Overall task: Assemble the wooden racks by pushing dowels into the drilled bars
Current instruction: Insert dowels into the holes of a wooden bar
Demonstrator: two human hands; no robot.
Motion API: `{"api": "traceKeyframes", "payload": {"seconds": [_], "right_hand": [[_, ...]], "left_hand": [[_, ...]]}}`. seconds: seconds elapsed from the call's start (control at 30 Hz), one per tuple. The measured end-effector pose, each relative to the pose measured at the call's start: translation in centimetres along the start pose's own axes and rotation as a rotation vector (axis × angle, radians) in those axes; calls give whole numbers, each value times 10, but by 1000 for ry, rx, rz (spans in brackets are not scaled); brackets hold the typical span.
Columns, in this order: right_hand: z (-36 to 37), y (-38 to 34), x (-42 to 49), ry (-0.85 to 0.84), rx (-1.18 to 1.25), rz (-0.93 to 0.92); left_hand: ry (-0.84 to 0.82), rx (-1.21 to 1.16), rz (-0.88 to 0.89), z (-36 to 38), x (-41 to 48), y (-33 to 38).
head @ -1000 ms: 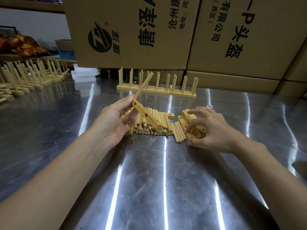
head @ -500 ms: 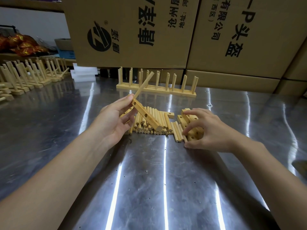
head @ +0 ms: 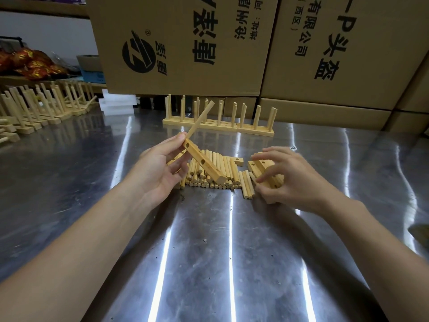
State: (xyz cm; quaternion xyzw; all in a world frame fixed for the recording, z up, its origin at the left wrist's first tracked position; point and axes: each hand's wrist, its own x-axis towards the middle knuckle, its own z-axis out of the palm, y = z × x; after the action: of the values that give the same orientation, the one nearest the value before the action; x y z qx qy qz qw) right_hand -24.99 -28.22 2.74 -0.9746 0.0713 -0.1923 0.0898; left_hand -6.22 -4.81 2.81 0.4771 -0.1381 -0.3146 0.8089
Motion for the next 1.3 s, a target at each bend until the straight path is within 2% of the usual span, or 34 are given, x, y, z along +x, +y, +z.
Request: {"api": "traceKeyframes", "payload": {"seconds": [0.1,0.17,0.2,0.3,0.43,0.67,0.9,1.0,1.07,1.17,1.3], "right_hand": [[-2,3,0,283,-65,-23],[-2,1,1,438,85,41],[-2,-1,2,462,224,94],[-1,-8,2,369,497,140],[7,-19,1,184,409,62],[13,-26,2,109,331,-33],[20,-26,3,45,574,77],[22,-27,4,-50,564,37],[24,-28,4,-40,510,15],[21,-31,4,68,494,10],[17,-39,7,144,332,-97]], "left_hand": [[3,-13,-3,1,0,0],[4,-14,-7,2,-1,-1],[3,-13,-10,2,-1,-1],[-7,-15,-15,3,-1,0],[-2,-11,-9,3,-1,0],[8,-6,-3,1,0,0],[-2,-13,6,2,1,-2],[-17,-3,4,3,1,-3],[-39,15,7,3,1,-4],[-90,40,20,5,1,-5],[-155,106,60,7,1,-8]]}}
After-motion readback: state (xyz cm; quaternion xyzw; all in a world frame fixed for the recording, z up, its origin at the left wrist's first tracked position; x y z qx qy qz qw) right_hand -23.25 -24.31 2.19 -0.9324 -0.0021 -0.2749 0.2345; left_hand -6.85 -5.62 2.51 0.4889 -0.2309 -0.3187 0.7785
